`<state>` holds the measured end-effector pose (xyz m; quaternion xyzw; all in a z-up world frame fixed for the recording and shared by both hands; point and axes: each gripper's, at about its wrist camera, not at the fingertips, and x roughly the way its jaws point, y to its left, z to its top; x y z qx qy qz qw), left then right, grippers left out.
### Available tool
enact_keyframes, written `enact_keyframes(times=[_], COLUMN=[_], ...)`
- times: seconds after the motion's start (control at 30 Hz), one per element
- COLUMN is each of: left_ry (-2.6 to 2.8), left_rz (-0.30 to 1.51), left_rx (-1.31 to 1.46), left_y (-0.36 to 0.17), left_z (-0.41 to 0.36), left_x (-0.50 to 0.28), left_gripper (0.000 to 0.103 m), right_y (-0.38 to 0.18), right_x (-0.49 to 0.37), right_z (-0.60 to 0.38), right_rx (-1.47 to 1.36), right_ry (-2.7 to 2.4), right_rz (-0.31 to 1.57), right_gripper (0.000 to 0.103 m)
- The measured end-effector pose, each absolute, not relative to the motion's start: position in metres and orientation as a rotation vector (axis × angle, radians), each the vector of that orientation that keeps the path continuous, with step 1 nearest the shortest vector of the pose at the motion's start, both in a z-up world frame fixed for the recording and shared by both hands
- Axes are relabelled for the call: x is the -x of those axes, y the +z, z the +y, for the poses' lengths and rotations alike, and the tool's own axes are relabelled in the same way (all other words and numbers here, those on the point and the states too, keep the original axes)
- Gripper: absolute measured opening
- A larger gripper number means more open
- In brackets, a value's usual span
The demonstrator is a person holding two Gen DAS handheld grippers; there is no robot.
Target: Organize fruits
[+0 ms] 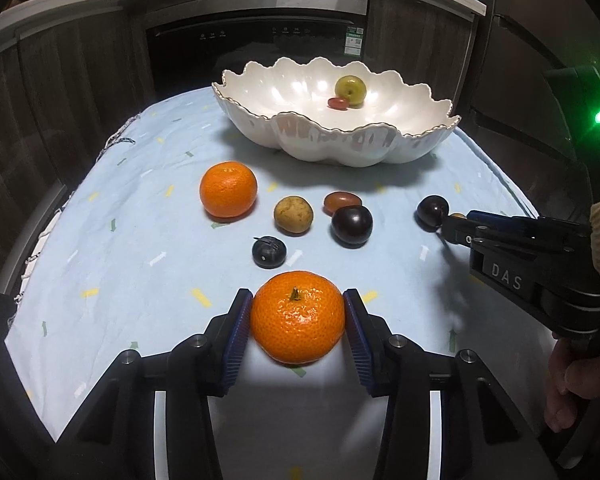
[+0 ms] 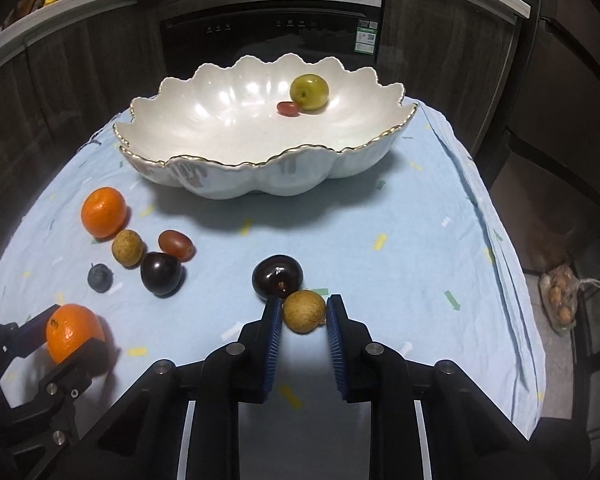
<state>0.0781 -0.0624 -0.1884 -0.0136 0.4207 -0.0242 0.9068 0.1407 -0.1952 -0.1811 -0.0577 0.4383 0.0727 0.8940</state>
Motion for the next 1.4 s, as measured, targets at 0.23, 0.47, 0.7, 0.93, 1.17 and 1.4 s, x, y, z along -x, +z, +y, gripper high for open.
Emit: enact_keyframes(times=[0.23,0.47,0.7,0.93,1.17,1.4], left_ry=[-0.033,-0.018,-0.006,-0.012,-0.017,-0.007], left_rz=[0.855,0.829,0.801,0.762,0.742,0.73], left_rx=[0.035,0.039,0.043,0.036,0.04,0.045], left_y=[-0.184,-0.176,-0.165,-0.145,-0.129,-0.115], left_z=[-0.057,-0.053,-0.047,-0.042,-0.039,-0.031], left_x=[-0.08,-0.083,-0.086,-0.085,-0.09,-0.101], left_gripper=[0.045,0.045,0.045,0.045,0.045,0.045], right_y=[-0.176,-0.171,-0.158,-0.134,-0.116,-0.1], right_x=[-0.139,-0.135,-0.128,-0.121,-0.12,-0.123], right_z=[-0.196,-0.195,-0.191,-0.18,-0.178,-0.176], right_rx=[0.112,0.115,0.117,0.14,0.133,0.123], right_ry=[0.158,0.159,0.154,0.16,0.164,0.17], right_rz=[0.898,0.88,0.845,0.785,0.752,0.73], right_gripper=[0.025,0.025,0.025,0.025,0.025,0.025])
